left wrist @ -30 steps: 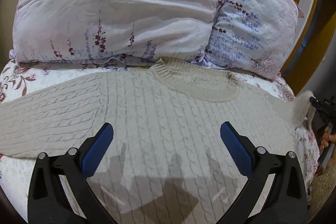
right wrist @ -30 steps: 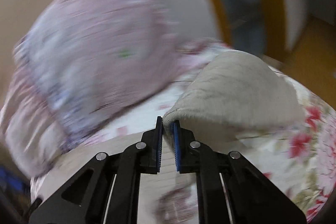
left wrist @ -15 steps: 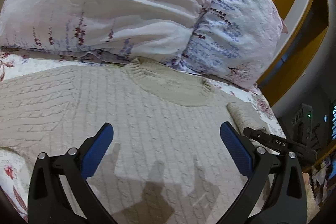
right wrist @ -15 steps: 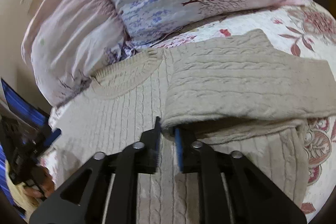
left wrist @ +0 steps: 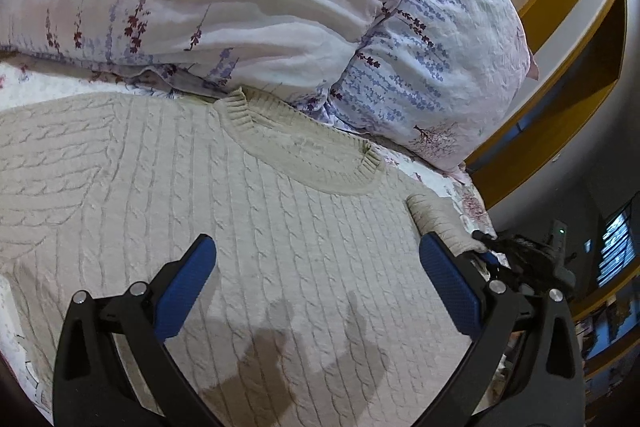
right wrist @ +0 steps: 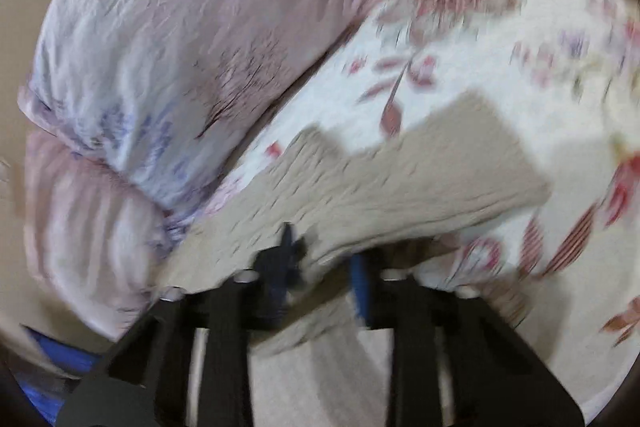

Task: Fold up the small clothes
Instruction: 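Carry the sleeve across the sweater body with the right tool and release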

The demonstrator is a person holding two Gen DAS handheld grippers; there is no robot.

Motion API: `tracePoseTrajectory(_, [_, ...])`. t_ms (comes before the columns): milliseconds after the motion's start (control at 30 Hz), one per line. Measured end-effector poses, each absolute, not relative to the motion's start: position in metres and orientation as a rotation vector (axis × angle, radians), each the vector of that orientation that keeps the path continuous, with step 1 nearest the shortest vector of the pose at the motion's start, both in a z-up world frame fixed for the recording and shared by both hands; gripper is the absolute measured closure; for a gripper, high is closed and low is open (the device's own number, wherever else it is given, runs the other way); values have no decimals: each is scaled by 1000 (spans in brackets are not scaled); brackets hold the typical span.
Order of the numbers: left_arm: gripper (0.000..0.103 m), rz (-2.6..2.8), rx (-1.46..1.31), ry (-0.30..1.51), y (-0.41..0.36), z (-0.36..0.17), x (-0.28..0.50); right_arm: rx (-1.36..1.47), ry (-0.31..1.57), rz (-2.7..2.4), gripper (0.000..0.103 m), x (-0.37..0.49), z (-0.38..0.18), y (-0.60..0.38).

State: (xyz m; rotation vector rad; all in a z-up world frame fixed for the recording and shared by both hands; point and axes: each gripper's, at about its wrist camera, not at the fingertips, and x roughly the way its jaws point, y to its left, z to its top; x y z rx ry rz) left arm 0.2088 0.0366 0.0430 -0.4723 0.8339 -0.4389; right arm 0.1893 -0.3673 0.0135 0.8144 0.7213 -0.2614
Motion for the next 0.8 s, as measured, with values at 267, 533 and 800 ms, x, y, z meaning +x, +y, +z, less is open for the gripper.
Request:
tracePoseTrajectory(267, [2,-455,-624,818,64,43,207,369,575,-78,91,212,89,-260])
tracePoseTrajectory(533, [3,-408,-717,846,83,33,207,117,937,386,80,253,21,-110])
tracePoseTrajectory(800, [16,-422,-775,914,83,19,213,466,956,350,50,219,18,-186])
